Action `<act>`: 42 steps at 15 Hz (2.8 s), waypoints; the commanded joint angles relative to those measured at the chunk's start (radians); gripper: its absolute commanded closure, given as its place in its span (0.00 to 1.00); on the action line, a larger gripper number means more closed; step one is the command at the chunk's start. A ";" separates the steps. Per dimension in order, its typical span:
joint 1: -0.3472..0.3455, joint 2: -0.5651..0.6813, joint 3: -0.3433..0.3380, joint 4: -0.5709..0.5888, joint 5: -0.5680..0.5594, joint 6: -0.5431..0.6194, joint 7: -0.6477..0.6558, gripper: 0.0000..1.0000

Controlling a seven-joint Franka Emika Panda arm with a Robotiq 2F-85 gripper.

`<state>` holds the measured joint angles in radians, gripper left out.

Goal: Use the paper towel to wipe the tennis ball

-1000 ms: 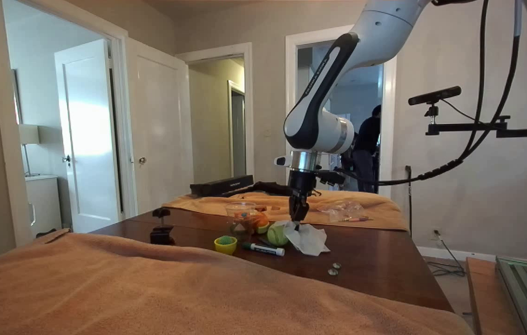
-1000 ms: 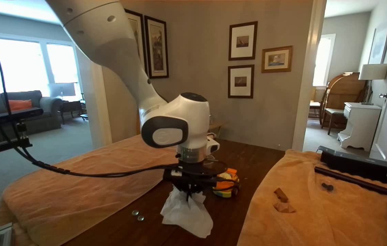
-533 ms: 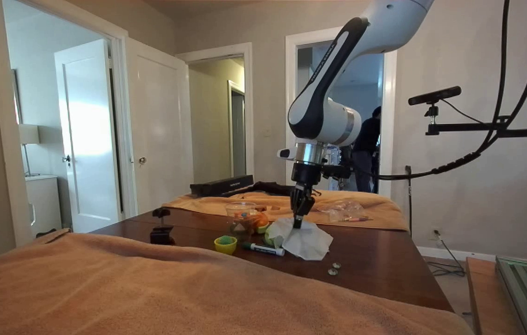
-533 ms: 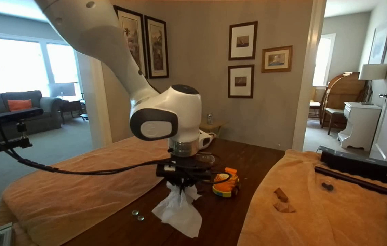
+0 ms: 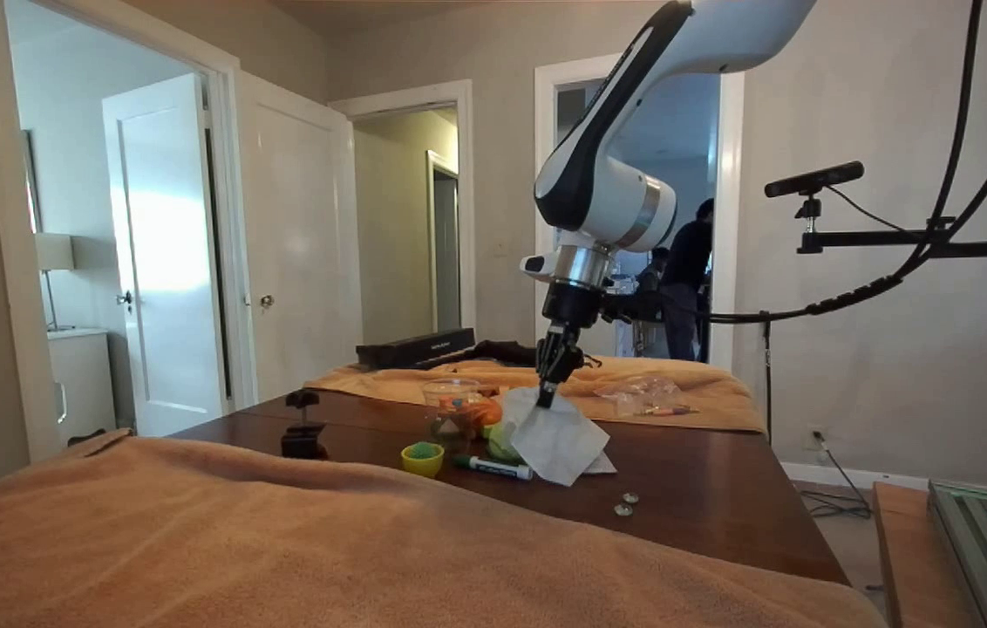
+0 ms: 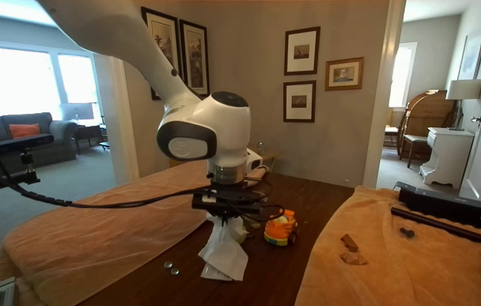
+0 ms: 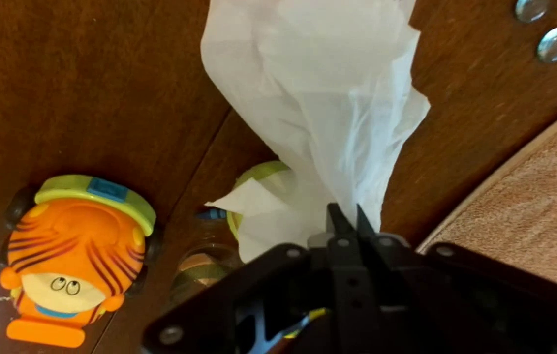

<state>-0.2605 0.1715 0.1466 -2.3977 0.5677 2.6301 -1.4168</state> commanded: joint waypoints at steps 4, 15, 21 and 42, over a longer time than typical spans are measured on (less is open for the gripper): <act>0.020 0.053 -0.046 0.067 0.103 -0.026 -0.060 1.00; 0.022 0.216 -0.068 0.121 0.028 0.083 0.013 1.00; 0.023 0.157 -0.089 0.070 0.007 0.113 0.108 1.00; 0.018 0.055 -0.291 0.112 -0.466 0.128 0.757 1.00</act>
<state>-0.2057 0.1949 -0.1556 -2.3547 0.0837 2.7301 -0.7041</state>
